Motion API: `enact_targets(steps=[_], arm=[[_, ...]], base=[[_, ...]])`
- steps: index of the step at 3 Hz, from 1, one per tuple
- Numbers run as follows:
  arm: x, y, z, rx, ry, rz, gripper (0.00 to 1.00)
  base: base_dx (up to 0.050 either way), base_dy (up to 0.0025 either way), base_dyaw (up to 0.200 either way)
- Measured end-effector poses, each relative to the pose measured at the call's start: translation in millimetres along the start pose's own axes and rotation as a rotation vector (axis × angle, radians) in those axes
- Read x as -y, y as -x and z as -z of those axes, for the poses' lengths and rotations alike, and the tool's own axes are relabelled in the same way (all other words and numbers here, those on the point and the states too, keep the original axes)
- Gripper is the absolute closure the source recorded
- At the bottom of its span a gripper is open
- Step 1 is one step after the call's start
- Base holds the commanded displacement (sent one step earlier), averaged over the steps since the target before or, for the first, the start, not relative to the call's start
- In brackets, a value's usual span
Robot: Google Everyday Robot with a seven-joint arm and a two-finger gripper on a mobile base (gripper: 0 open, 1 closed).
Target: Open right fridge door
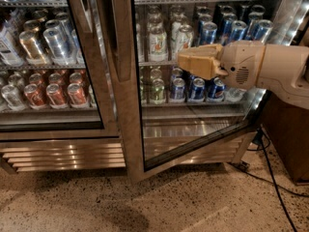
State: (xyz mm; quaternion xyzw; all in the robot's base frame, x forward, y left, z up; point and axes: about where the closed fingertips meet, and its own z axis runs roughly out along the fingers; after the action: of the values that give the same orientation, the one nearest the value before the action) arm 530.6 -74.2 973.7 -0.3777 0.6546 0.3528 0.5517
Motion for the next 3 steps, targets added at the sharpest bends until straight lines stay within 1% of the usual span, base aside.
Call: enact_targets(steps=[1, 2, 3], arm=[[5, -23, -6, -0.031, -0.008, -0.032, 1.0], [5, -23, -6, -0.031, -0.008, -0.032, 1.0], [-13, -24, -6, -0.019, 0.014, -0.018, 1.0]], base=[[0.0, 0.0, 0.0], [0.0, 0.0, 0.0], [0.0, 0.0, 0.0]])
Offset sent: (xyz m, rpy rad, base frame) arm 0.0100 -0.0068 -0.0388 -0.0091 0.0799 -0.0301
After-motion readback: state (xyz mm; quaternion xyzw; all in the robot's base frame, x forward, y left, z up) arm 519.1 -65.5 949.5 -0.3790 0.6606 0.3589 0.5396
